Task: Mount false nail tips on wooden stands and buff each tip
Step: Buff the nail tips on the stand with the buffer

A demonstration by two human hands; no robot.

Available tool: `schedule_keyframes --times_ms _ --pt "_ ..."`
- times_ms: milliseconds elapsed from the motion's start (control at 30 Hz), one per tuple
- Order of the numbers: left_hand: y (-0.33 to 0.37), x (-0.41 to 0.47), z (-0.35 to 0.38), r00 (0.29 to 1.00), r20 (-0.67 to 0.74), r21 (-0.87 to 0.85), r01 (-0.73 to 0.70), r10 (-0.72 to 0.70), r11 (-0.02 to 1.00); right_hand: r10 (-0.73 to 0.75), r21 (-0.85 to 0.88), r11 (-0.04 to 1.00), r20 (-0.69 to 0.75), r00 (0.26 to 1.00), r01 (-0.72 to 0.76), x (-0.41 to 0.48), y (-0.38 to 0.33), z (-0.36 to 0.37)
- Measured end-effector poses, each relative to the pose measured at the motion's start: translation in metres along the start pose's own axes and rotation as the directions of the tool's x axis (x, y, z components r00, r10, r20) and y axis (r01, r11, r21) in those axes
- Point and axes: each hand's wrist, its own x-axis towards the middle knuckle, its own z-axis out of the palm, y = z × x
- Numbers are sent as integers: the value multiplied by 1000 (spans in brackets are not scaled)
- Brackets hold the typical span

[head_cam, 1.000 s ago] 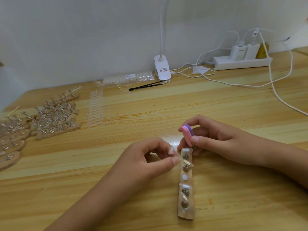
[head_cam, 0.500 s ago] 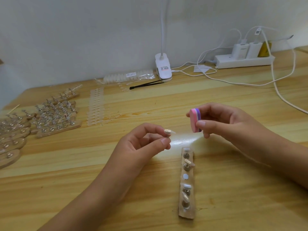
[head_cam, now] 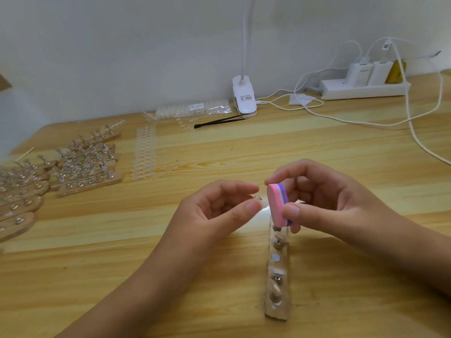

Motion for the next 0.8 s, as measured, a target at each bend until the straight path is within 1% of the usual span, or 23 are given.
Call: schedule_keyframes --times_ms 167,333,467,600,633,733,800 --pt "3 -1 3 999 51 5 10 -10 1000 -35 1 999 -27 999 35 0 -2 3" --pt "3 -2 5 1000 25 11 18 -18 1000 -48 2 999 -45 998 48 1 -2 6" --pt "2 -1 3 1000 -13 18 10 -10 1000 -29 -12 1000 20 999 29 -2 -2 9" --pt "0 -2 6 1000 19 21 1 -1 1000 -62 7 998 -104 993 63 1 -4 8" --pt "0 -3 7 1000 23 17 1 -1 1000 -62 13 998 -107 992 64 1 -5 7" --pt "-2 -3 7 1000 12 -3 14 -14 1000 -44 12 999 -56 997 45 0 -5 8" --pt "-3 -3 8 1000 15 -16 22 -22 1000 -40 10 999 -71 997 41 1 -5 9"
